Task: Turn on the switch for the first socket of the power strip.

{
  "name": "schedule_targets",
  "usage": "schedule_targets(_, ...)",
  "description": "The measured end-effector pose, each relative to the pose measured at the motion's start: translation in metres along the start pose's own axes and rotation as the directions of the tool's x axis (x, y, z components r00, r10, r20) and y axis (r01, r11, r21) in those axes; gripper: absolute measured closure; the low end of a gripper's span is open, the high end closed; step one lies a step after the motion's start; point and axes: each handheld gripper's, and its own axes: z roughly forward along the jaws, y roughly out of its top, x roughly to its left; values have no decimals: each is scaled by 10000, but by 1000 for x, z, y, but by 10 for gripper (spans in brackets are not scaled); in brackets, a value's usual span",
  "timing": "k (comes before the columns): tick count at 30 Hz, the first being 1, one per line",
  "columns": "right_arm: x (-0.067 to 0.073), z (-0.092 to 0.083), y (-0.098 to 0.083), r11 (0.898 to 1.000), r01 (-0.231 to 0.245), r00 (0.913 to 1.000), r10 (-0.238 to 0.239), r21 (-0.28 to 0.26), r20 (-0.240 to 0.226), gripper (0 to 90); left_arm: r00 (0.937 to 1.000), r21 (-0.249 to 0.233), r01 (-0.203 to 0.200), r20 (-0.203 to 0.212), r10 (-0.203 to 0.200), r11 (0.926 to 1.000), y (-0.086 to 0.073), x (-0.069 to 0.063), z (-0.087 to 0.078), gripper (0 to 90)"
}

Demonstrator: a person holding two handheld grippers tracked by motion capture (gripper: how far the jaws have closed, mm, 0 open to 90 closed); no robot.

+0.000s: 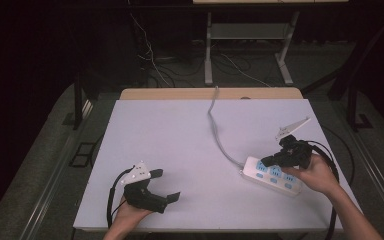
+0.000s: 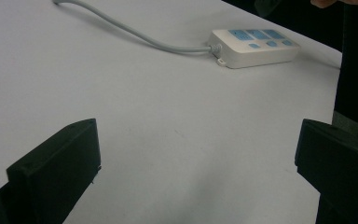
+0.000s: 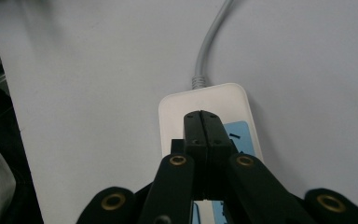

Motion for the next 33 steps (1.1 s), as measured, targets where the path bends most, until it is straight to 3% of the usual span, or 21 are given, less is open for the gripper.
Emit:
schedule_targets(7, 0, -18, -6, 9965, -309, 9989, 335, -771, 325, 900, 10000, -19, -16, 25, 16, 10000, 0, -1, 0, 0)
schedule_targets(11, 1, -27, -12, 9887, -717, 9965, 768, -1316, 336, 886, 10000, -79, -10, 48, 10, 10000, 0, -1, -1, 0)
schedule_targets(17, 5, -34, -23, 9727, -1153, 9897, 1297, -2015, 598, 749, 10000, -98, -17, 60, 17, 10000, 0, -1, -2, 0)
schedule_targets(20, 9, -36, -29, 9595, -1451, 9820, 1694, -2416, 829, 610, 10000, -112, 3, 64, -3, 9999, 0, -1, -2, 0)
schedule_targets(21, 9, -36, -29, 9595, -1451, 9820, 1694, -2416, 829, 610, 10000, -119, 14, 62, -13, 9999, 0, -1, -2, 0)
schedule_targets(23, 13, -37, -33, 9503, -1649, 9727, 2010, -2640, 1158, 447, 10000, -141, 20, 52, -19, 9999, 0, -1, -3, 0)
schedule_targets(24, 13, -37, -33, 9503, -1649, 9727, 2010, -2640, 1158, 447, 10000, -157, 31, 46, -30, 9999, 0, -1, -3, 0)
schedule_targets(26, 14, -38, -35, 9401, -1840, 9655, 2277, -2870, 1267, 332, 10000, -170, 50, 48, -49, 9998, 0, -1, -3, 0)
schedule_targets(27, 15, -38, -37, 9335, -2002, 9618, 2451, -2975, 1219, 260, 10000, -170, 52, 47, -51, 9998, 0, -1, -3, 0)
schedule_targets(28, 17, -37, -40, 9246, -2172, 9560, 2663, -3130, 1233, 117, 10000, -168, 50, 48, -50, 9998, 0, -1, -3, 0)
schedule_targets(31, 19, -36, -43, 9217, -2162, 9576, 2645, -3220, 1139, 62, 10000, -174, 62, 35, -61, 9998, 0, -1, -3, 0)
schedule_targets(32, 21, -35, -44, 9178, -2207, 9552, 2718, -3300, 1174, 0, 10000, -179, 66, 35, -65, 9998, 0, -1, -3, 0)
schedule_targets(33, 23, -35, -45, 9134, -2244, 9541, 2768, -3395, 1142, 4, 10000, -184, 76, 32, -75, 9998, 0, -1, -3, 0)
